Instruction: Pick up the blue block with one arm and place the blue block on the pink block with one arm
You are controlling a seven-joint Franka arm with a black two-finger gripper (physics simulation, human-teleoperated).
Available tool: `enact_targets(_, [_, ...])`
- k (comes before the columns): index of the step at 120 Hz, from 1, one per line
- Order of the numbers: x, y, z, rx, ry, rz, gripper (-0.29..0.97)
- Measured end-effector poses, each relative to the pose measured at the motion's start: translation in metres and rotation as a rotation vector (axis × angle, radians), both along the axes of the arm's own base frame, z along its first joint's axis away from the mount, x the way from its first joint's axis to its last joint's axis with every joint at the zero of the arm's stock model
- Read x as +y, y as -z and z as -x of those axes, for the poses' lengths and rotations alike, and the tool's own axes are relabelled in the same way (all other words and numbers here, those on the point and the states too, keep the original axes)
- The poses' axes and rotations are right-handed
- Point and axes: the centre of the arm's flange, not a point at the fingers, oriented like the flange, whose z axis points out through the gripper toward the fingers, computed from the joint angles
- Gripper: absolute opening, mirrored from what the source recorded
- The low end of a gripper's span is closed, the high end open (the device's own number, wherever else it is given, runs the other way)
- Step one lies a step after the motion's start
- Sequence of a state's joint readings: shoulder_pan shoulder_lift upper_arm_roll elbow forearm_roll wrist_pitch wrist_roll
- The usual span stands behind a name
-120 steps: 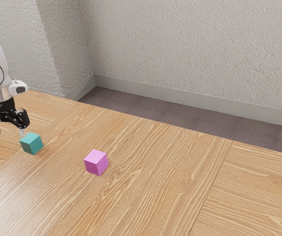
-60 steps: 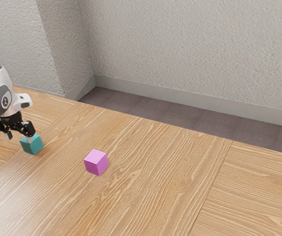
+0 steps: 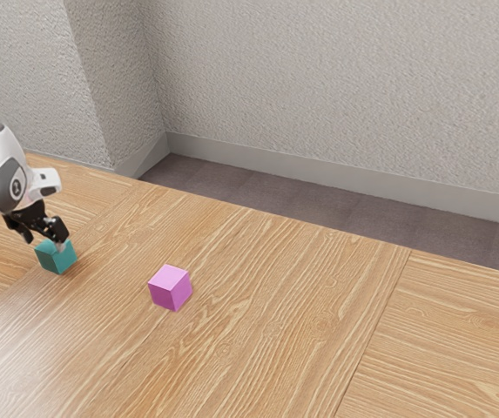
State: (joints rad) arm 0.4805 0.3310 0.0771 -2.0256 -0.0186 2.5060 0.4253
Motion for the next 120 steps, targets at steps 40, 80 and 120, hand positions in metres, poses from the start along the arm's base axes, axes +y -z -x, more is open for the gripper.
enact_targets(40, [0.003,0.015,-0.003,-0.017,0.038,0.003,0.68])
enact_targets(80, [0.009,0.031,-0.004,-0.011,0.061,0.008,0.68])
enact_targets(120, [0.008,0.038,-0.011,-0.018,0.080,0.020,0.68])
